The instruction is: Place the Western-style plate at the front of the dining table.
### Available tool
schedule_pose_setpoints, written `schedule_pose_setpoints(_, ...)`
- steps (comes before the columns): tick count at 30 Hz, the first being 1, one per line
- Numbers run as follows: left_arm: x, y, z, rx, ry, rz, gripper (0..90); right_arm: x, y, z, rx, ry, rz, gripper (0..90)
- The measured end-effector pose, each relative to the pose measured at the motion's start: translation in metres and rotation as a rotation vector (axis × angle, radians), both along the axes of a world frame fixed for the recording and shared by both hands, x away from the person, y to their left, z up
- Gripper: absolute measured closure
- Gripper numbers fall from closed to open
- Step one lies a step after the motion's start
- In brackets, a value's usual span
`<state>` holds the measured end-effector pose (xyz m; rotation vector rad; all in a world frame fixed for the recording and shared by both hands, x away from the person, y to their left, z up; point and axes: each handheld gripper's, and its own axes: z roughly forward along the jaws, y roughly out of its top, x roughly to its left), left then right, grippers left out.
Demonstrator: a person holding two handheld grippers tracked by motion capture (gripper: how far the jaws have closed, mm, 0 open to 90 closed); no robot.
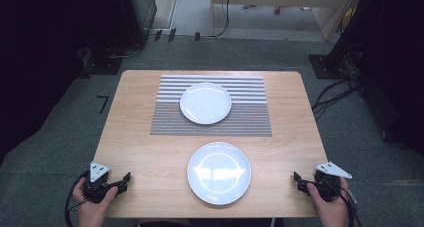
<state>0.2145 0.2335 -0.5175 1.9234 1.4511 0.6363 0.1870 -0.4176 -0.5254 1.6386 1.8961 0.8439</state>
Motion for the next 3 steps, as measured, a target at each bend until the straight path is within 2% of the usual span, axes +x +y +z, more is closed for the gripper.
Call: schedule_pose_setpoints(3,-0.0001,-0.0001,-0.0001,-0.001,-0.001,0.001,16.6,0.0002,0.0002,0.0,0.0,0.001,-0.003,9.5)
